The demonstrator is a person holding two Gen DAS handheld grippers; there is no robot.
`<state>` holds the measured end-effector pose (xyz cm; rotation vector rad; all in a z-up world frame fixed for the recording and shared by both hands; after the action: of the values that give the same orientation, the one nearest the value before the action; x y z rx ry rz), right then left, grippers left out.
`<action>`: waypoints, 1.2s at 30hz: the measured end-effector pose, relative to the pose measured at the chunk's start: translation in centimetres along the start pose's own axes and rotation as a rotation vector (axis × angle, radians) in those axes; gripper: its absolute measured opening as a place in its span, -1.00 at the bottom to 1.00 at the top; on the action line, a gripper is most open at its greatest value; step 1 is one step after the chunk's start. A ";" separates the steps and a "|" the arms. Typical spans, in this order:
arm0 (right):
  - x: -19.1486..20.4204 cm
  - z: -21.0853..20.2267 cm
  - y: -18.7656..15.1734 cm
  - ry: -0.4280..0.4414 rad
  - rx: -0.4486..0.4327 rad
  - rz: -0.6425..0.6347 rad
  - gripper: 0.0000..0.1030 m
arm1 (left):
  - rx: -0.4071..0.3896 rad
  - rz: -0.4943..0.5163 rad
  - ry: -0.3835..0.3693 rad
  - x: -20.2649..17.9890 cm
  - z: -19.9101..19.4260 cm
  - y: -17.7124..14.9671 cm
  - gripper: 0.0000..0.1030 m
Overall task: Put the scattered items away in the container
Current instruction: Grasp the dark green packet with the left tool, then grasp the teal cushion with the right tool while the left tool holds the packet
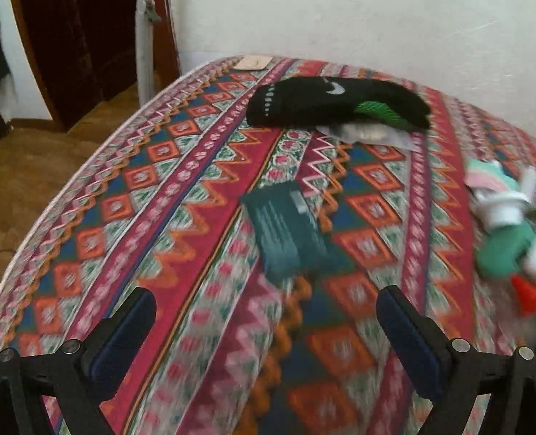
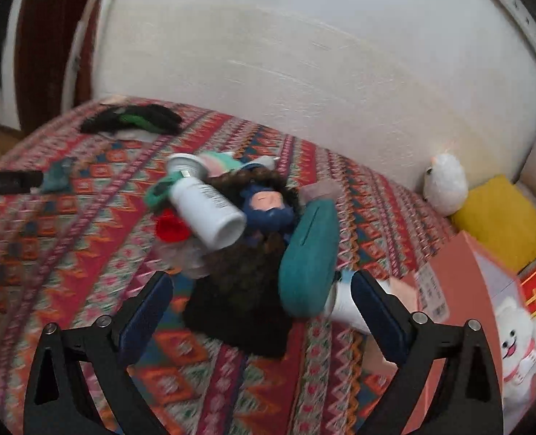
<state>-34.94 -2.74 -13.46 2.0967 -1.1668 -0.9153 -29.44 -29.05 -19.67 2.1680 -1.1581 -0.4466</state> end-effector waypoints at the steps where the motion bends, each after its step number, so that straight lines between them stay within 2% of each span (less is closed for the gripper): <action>1: -0.4 1.0 0.2 -0.011 0.009 0.004 0.88 | 0.011 -0.006 0.007 -0.2 1.3 0.3 0.95; 4: -2.1 4.3 0.5 -0.014 0.056 0.058 0.76 | 0.043 -0.019 0.038 -0.6 5.0 0.8 0.94; 5: -2.6 5.3 0.4 -0.005 0.071 0.082 0.74 | 0.048 -0.020 0.037 -0.8 5.7 0.8 0.84; 6: -3.1 6.4 0.3 0.004 0.086 0.105 0.69 | 0.053 -0.018 0.030 -1.3 6.6 0.8 0.69; 7: -3.6 7.4 0.3 0.013 0.101 0.129 0.55 | 0.042 -0.013 0.012 -1.4 6.7 0.8 0.34; 8: -4.3 8.0 0.2 0.016 0.104 0.149 0.12 | 0.031 -0.008 -0.005 -1.6 6.7 0.9 0.07; 9: -5.0 8.0 0.3 0.031 0.088 0.162 0.04 | 0.020 -0.003 -0.023 -1.7 6.8 0.9 -0.09; 10: -5.6 7.8 0.3 0.045 0.075 0.172 0.03 | 0.010 0.001 -0.041 -1.9 6.8 0.9 -0.10; 14: -7.3 5.3 0.6 0.047 0.036 0.172 -0.26 | -0.004 -0.034 -0.146 -0.5 4.3 0.4 -0.10; 16: -7.6 3.3 0.5 0.071 0.022 0.182 -0.27 | -0.033 -0.036 -0.184 0.3 2.0 0.1 -0.10; 23: -5.0 -5.4 -0.2 0.085 -0.061 0.081 -0.29 | -0.114 0.001 -0.263 2.2 -6.8 -2.0 -0.10; 32: -1.7 -17.7 -0.4 0.158 -0.238 0.015 -0.34 | -0.159 0.070 -0.312 1.2 -15.1 -7.3 -0.09; 36: -1.8 -20.8 -0.3 0.162 -0.297 0.004 -0.34 | -0.170 0.094 -0.338 0.2 -18.0 -9.1 -0.09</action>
<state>-19.19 2.04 -0.55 1.8885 -0.8928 -0.8427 -13.69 -18.79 -12.42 1.9299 -1.3403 -0.8620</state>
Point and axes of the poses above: each gripper's, at about its wrist camera, not at the fingertips, and z roughly the way its jaws point, x to its left, y to its top, the point moved 5 cm from there along z, roughly the way its jaws point, and after that the axes turned 5 degrees about -x, right-handed, at the moved point
